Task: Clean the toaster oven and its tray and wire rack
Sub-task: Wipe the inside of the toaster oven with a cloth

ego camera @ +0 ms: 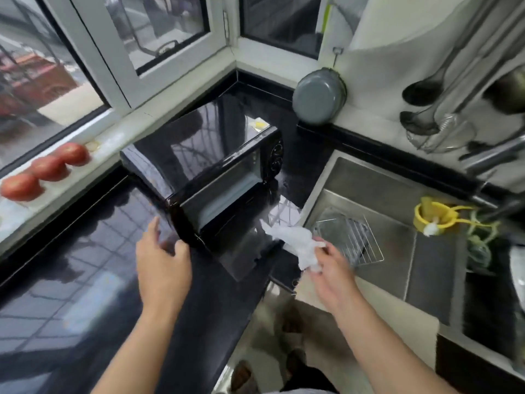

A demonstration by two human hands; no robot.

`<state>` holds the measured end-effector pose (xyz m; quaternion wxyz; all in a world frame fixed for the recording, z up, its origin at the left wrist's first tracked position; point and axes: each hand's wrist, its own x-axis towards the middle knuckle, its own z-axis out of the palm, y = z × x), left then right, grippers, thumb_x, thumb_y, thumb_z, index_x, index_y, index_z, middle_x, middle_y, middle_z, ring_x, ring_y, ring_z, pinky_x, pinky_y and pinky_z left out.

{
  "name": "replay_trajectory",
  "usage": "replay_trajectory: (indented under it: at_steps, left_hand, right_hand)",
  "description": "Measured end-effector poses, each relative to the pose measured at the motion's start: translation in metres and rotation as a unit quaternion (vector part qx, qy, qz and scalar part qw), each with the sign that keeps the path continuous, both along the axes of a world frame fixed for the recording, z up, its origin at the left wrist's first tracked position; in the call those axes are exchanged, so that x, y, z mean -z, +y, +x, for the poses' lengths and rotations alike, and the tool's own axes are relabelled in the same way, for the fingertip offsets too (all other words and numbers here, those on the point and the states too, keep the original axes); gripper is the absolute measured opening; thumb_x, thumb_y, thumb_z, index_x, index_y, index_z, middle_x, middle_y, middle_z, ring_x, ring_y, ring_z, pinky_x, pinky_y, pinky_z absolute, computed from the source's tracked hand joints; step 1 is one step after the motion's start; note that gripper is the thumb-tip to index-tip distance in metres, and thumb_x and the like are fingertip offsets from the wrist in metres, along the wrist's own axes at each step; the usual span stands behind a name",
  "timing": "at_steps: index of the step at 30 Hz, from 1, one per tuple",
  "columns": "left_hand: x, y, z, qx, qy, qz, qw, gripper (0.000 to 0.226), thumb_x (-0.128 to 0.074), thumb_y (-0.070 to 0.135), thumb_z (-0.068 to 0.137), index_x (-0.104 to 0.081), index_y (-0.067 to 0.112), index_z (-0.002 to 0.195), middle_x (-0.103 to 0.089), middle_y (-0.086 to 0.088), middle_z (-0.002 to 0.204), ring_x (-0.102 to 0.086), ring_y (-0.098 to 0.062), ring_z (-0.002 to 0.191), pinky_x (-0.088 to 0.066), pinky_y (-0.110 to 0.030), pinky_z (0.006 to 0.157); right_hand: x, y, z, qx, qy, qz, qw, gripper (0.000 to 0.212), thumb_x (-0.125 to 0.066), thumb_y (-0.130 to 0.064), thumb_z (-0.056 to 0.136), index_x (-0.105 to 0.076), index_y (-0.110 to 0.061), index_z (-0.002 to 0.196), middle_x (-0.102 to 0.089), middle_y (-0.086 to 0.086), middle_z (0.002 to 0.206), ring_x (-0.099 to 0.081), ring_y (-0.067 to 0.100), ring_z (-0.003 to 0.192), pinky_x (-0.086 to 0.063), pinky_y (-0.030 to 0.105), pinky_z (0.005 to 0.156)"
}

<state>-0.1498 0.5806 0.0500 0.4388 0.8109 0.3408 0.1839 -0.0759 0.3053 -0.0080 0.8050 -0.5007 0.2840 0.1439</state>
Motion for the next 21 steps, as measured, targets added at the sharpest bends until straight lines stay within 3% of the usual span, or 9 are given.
replay_trajectory:
  at_steps: [3,5,8,10,12,14,16,18,21]
  left_hand:
    - [0.006,-0.055,-0.033,0.094,0.032,-0.194,0.976,0.031,-0.065,0.016,0.099,-0.070,0.041,0.116,-0.074,0.019,0.106,-0.070,-0.010,0.106,-0.055,-0.049,0.102]
    - [0.002,-0.098,-0.042,0.207,0.083,-0.347,0.911,0.035,-0.072,0.028,0.098,-0.067,0.046,0.128,-0.074,0.023,0.109,-0.070,0.002,0.103,-0.055,-0.048,0.104]
    - [0.004,-0.151,-0.039,0.381,0.124,-0.375,0.836,0.063,-0.074,0.047,0.092,-0.049,0.040,0.150,-0.073,0.008,0.121,-0.067,-0.011,0.114,-0.048,-0.045,0.112]
    - [0.010,-0.173,-0.032,0.447,0.127,-0.311,0.829,0.051,-0.068,0.032,0.101,-0.051,0.031,0.149,-0.070,-0.004,0.127,-0.067,-0.014,0.115,-0.049,-0.036,0.110]
    - [0.020,-0.182,-0.023,0.520,0.103,-0.153,0.834,0.035,-0.060,0.017,0.105,-0.061,0.025,0.139,-0.067,0.002,0.129,-0.064,-0.005,0.115,-0.049,-0.023,0.102]
    - [0.031,-0.180,-0.008,0.544,0.105,0.014,0.832,0.034,-0.054,0.011,0.105,-0.064,0.024,0.135,-0.065,0.008,0.125,-0.063,-0.009,0.114,-0.050,-0.032,0.099]
    - [0.041,-0.166,0.015,0.450,0.105,0.122,0.878,0.030,-0.049,0.012,0.103,-0.065,0.022,0.128,-0.064,0.002,0.112,-0.066,-0.024,0.103,-0.053,-0.045,0.089]
    - [0.048,-0.140,0.045,0.305,0.097,0.197,0.927,0.028,-0.048,0.015,0.102,-0.062,0.020,0.126,-0.057,-0.007,0.106,-0.063,-0.039,0.091,-0.053,-0.049,0.075]
    - [0.058,-0.101,0.086,0.242,0.230,0.299,0.894,0.044,-0.050,0.017,0.100,-0.053,0.025,0.144,-0.051,-0.015,0.132,-0.053,-0.044,0.112,-0.050,-0.053,0.086]
  right_hand:
    - [-0.028,-0.022,-0.025,0.068,0.031,0.099,0.992,0.022,-0.049,0.004,0.099,-0.062,-0.002,0.116,-0.070,0.016,0.113,-0.067,0.025,0.099,-0.053,0.029,0.078]
    - [-0.043,-0.024,-0.050,0.053,0.035,0.096,0.993,0.018,-0.053,0.006,0.096,-0.065,0.002,0.108,-0.073,0.017,0.104,-0.072,0.021,0.084,-0.057,0.027,0.069]
    - [-0.047,-0.014,-0.083,0.016,0.079,0.025,0.996,0.016,-0.056,0.011,0.089,-0.067,0.006,0.100,-0.072,0.023,0.091,-0.071,0.030,0.081,-0.057,0.036,0.071]
    - [-0.044,-0.016,-0.092,0.025,0.131,0.021,0.991,0.028,-0.050,0.011,0.085,-0.070,0.004,0.103,-0.072,0.021,0.084,-0.065,0.033,0.084,-0.050,0.039,0.079]
    - [-0.040,-0.032,-0.093,0.035,0.175,0.092,0.980,0.032,-0.048,0.006,0.089,-0.069,0.003,0.113,-0.071,0.017,0.082,-0.063,0.028,0.080,-0.049,0.039,0.082]
    - [-0.040,-0.060,-0.094,-0.039,0.183,0.154,0.970,0.032,-0.050,-0.007,0.096,-0.068,0.000,0.121,-0.073,0.017,0.103,-0.065,0.031,0.097,-0.047,0.045,0.097]
    - [-0.031,-0.095,-0.092,-0.106,0.189,0.140,0.966,0.032,-0.055,-0.016,0.097,-0.068,-0.003,0.123,-0.071,0.016,0.118,-0.062,0.032,0.115,-0.045,0.047,0.103]
    - [-0.020,-0.131,-0.078,-0.085,0.181,0.083,0.976,0.030,-0.057,-0.015,0.097,-0.067,-0.004,0.123,-0.073,0.015,0.116,-0.065,0.029,0.112,-0.051,0.043,0.096]
    - [-0.010,-0.171,-0.043,-0.039,0.137,0.035,0.989,0.023,-0.055,-0.012,0.099,-0.068,-0.004,0.117,-0.074,0.014,0.111,-0.069,0.027,0.100,-0.055,0.039,0.085]
